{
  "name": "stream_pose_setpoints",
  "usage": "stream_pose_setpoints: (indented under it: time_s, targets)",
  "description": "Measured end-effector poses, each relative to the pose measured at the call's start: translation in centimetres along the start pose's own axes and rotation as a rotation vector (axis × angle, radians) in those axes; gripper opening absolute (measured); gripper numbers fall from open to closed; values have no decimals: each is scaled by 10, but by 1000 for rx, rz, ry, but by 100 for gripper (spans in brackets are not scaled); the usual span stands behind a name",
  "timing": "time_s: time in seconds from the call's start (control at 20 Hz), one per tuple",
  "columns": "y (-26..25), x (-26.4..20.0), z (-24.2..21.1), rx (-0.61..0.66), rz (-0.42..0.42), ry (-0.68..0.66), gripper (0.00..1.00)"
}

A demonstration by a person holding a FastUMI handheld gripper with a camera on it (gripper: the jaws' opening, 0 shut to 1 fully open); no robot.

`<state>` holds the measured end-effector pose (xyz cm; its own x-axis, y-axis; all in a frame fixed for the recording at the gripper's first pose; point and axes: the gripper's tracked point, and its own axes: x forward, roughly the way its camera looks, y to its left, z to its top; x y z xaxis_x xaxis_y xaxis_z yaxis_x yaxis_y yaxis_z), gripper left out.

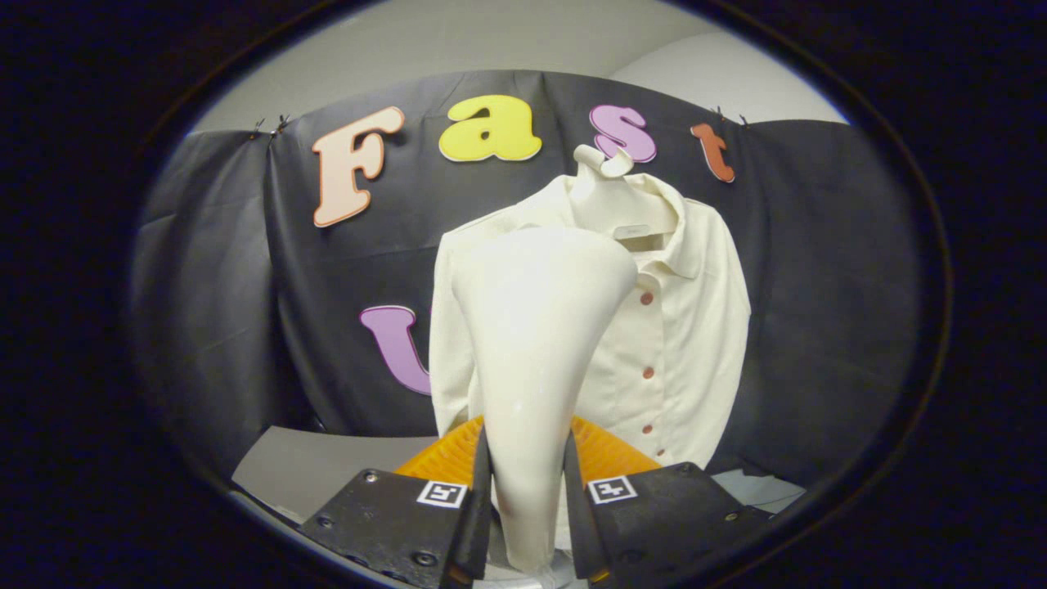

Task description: Iron the clothes twice with a garment steamer, once on the left side and once on the right side.

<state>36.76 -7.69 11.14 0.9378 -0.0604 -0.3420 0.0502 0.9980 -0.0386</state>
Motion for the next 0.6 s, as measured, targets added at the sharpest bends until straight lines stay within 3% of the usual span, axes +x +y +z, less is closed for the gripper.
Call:
stream_pose_setpoints:
  time_s: [0.35,0.6]
  targets:
    - [-9,35,-6,-53,19,-121,41]
    - [-6,46,-33,-114,48,-87,41]
